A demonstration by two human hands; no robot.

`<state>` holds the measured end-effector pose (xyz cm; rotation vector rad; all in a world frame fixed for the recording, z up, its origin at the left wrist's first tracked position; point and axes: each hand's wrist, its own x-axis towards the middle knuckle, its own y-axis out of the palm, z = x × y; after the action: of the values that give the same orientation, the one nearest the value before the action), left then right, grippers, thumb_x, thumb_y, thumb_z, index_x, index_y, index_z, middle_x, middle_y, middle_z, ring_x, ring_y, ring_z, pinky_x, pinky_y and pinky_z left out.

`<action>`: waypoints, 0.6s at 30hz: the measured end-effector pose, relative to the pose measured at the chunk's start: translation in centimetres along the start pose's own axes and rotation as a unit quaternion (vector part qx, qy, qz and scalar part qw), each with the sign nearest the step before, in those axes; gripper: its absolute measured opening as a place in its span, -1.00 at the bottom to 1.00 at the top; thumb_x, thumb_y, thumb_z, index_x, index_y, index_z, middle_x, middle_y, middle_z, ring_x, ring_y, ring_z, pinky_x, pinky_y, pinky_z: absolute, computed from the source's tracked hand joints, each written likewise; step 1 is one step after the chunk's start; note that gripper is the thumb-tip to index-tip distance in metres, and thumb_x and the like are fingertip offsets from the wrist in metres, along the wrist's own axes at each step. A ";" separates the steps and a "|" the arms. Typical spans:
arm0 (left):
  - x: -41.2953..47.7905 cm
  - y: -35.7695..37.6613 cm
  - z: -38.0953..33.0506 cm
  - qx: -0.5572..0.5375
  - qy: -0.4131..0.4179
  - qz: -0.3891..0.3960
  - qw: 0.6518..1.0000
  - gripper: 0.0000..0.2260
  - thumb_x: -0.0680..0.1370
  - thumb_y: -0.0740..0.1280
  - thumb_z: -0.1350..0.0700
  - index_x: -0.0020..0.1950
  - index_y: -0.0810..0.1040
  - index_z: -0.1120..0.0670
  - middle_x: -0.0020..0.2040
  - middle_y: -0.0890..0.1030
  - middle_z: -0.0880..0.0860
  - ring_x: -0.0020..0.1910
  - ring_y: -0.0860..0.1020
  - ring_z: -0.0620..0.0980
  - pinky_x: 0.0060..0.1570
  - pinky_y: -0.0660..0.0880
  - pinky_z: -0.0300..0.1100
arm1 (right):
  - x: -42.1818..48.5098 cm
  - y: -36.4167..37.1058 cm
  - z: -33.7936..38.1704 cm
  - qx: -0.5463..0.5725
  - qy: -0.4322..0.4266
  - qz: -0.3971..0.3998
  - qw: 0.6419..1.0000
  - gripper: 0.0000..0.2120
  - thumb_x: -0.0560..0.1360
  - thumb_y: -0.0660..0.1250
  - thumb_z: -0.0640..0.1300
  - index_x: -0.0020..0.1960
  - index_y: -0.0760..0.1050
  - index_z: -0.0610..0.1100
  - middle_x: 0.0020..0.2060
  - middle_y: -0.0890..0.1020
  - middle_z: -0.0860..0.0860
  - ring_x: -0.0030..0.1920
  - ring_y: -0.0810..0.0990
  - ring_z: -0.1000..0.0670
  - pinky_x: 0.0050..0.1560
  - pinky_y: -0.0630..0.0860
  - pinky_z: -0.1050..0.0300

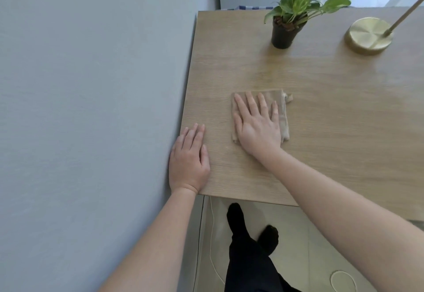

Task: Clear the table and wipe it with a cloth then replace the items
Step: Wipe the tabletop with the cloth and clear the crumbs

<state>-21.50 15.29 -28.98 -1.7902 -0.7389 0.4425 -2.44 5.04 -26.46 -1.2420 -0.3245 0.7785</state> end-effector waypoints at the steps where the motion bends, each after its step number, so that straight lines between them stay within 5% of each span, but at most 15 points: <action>1: 0.0 0.0 0.0 -0.001 -0.001 0.001 1.000 -0.49 0.69 0.14 0.02 0.68 0.34 -0.06 0.66 0.36 -0.07 0.67 0.26 0.01 0.63 0.23 -0.01 | 2.8 -0.6 0.1 0.009 0.019 -0.006 1.000 -0.44 0.74 -0.21 0.22 0.73 -0.07 0.18 0.73 -0.01 0.09 0.72 -0.11 -0.09 0.66 -0.25 -0.27; 7: 0.2 0.1 0.1 -0.003 0.007 -0.004 1.000 -0.49 0.69 0.14 0.02 0.68 0.35 -0.06 0.66 0.36 -0.07 0.67 0.26 0.01 0.64 0.22 -0.02 | 10.3 -1.1 0.6 -0.015 0.063 -0.019 0.998 -0.40 0.73 -0.24 0.20 0.74 -0.08 0.11 0.73 -0.03 0.04 0.72 -0.12 -0.13 0.65 -0.25 -0.31; 18: 0.0 -0.1 0.1 0.002 0.000 0.007 1.000 -0.49 0.70 0.12 0.00 0.67 0.36 -0.06 0.66 0.37 -0.05 0.66 0.27 0.01 0.61 0.26 0.03 | -12.3 4.5 1.4 -0.041 -0.013 -0.010 0.999 -0.42 0.77 -0.11 0.20 0.74 -0.12 0.12 0.73 -0.06 0.07 0.72 -0.14 -0.08 0.68 -0.13 -0.28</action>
<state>-21.56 15.39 -28.87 -1.7938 -0.7247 0.4527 -13.60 -1.87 -27.93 -1.3055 -0.3923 0.7716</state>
